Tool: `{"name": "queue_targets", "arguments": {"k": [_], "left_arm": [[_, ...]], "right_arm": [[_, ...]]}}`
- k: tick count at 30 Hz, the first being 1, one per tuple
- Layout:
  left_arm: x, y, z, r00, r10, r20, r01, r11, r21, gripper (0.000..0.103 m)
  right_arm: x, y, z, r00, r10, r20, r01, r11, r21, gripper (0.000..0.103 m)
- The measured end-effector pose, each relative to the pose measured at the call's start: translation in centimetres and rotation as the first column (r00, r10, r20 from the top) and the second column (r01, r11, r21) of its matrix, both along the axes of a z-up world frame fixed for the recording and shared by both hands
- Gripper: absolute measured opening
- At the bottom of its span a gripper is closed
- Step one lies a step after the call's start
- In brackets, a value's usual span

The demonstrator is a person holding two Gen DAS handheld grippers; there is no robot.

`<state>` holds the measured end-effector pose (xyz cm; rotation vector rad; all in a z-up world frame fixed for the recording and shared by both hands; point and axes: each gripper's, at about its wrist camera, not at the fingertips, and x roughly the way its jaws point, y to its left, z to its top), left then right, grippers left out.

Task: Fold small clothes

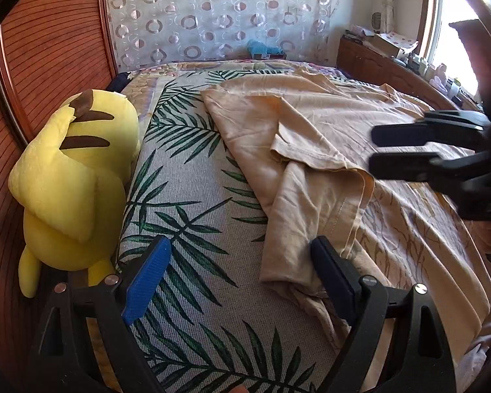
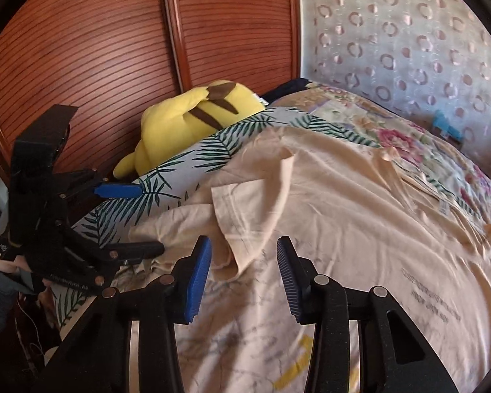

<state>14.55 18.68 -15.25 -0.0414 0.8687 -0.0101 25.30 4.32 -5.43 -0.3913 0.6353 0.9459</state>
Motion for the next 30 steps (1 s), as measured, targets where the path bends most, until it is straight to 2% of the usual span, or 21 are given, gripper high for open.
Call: {"name": "queue_targets", "arguments": {"k": [3,8,11,14,17,21,24,28,29,30], "left_arm": [[-0.1,-0.1,-0.1,1.0,0.002,0.002,-0.002,1.0,0.0,0.088],[-0.1,-0.1,-0.1,1.0,0.003,0.003,-0.003,1.0,0.001,0.088],[-0.2,-0.1,-0.1,1.0,0.007,0.006,-0.006,1.0,-0.001,0.088],[-0.3,-0.1,-0.1,1.0,0.007,0.007,-0.007,1.0,-0.003,0.088],[-0.3,-0.2,-0.1,1.0,0.006,0.007,-0.006,1.0,-0.004,0.088],[-0.8,0.2,0.2,1.0,0.004,0.008,-0.004,0.999,-0.032,0.088],[-2.5,0.0,1.7,0.998,0.009,0.063,-0.004,0.997,-0.08,0.088],[-4.6,-1.2,3.5,0.992,-0.022,0.121,0.037,0.992,-0.117,0.073],[-5.0,-2.0,3.7,0.991,-0.041,0.128,0.057,0.991,-0.124,0.063],[-5.2,-2.6,3.9,0.989,-0.062,0.133,0.078,0.989,-0.126,0.058]], "right_arm": [[1.5,2.1,-1.0,1.0,-0.023,0.004,0.023,0.996,-0.084,0.043],[3.1,3.4,-1.9,0.998,-0.063,0.027,0.066,0.991,-0.12,0.043],[4.1,2.7,-2.0,0.988,-0.146,0.055,0.151,0.983,-0.108,0.032],[5.2,1.2,-1.8,0.961,-0.266,0.076,0.272,0.959,-0.081,0.032],[5.8,-0.1,-1.6,0.943,-0.32,0.086,0.326,0.944,-0.056,0.032],[5.9,-0.6,-1.4,0.958,-0.286,0.027,0.286,0.958,0.0,0.032],[5.0,-0.6,-1.2,0.973,-0.23,-0.016,0.231,0.972,0.05,0.032],[5.7,-1.4,-1.9,0.982,-0.19,-0.026,0.191,0.981,0.04,0.032],[6.0,-1.2,-2.1,0.982,-0.187,-0.023,0.188,0.982,0.032,0.032],[6.4,-1.2,-2.3,0.981,-0.191,-0.021,0.192,0.981,0.025,0.032]]}}
